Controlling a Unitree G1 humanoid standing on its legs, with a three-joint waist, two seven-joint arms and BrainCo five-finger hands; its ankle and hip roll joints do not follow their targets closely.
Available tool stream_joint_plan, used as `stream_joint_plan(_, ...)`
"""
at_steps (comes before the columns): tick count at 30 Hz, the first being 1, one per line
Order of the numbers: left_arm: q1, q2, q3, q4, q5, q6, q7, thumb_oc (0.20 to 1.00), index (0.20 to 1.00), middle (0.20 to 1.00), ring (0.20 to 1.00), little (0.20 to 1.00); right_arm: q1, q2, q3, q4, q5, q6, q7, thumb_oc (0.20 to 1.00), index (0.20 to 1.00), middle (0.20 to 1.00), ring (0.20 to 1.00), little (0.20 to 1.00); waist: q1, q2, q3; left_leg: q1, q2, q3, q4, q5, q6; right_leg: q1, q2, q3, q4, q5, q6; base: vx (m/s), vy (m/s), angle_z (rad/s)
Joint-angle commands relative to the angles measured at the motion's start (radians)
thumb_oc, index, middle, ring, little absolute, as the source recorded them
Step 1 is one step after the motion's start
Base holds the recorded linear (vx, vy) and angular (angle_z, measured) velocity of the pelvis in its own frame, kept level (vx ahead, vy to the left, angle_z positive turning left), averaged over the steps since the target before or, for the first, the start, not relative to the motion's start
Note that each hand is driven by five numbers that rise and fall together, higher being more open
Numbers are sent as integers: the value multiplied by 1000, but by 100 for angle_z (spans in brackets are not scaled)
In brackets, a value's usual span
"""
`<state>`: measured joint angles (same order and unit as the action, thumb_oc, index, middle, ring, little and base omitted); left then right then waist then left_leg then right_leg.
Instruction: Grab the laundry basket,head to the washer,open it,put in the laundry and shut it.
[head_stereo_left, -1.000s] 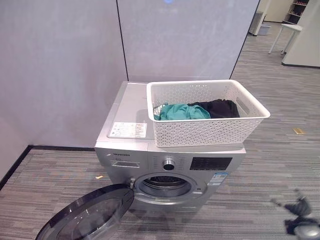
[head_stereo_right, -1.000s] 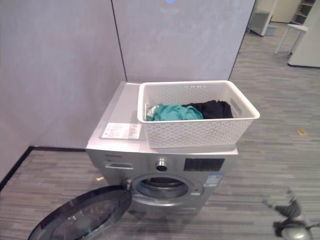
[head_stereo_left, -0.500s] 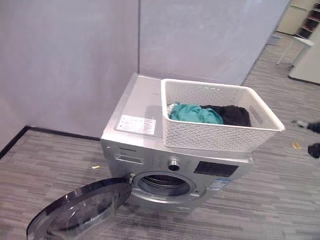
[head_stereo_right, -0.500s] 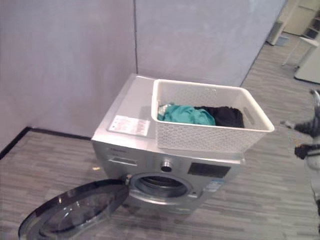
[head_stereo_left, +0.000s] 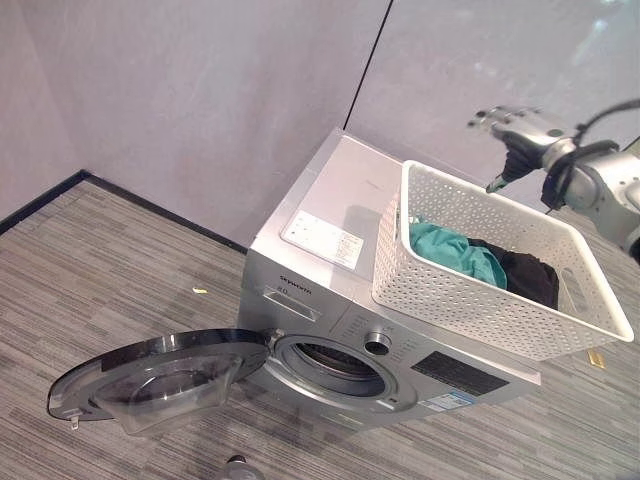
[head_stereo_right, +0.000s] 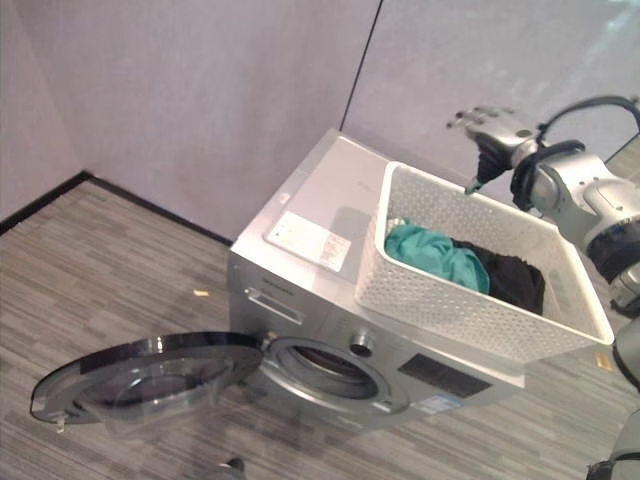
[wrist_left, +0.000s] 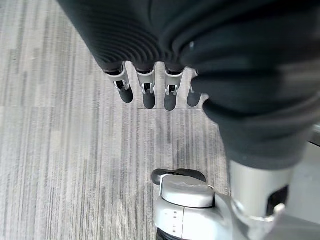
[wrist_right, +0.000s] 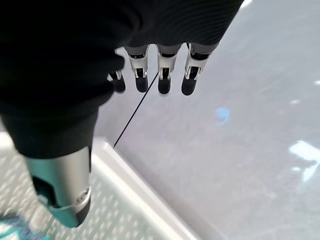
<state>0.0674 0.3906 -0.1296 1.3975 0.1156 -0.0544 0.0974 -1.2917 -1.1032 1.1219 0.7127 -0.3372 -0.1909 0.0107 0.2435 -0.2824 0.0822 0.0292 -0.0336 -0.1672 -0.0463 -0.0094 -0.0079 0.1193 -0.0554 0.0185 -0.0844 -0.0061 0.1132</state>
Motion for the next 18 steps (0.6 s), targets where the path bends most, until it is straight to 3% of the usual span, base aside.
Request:
stream_joint_plan(1,35,21,12,39,-24,-3,-18,1000,1000,1000,1000,1000,-11,-80,-11,28,25,14,62,1000,1000,1000,1000,1000,-5,13,-52,-44,24,-8,-8,-1,-14,-64,-27,24,38,21,45,7,19,-5)
stream_joint_plan(9,25,20,9,24,-34,-1,-41,1000,1000,1000,1000,1000,63,-52,-30,21,194,32,208,1000,1000,1000,1000,1000,1,8,-51,-47,22,-3,-9,-3,-13,-65,-32,20,29,24,47,1,3,-1)
stream_joint_plan(18,9,24,6,10,-54,-8,-43,1000,1000,1000,1000,1000,126,2,-82,14,249,39,229,1000,1000,1000,1000,1000,10,9,-40,-55,22,0,-13,-1,-12,-73,-33,21,20,32,49,-4,3,-1)
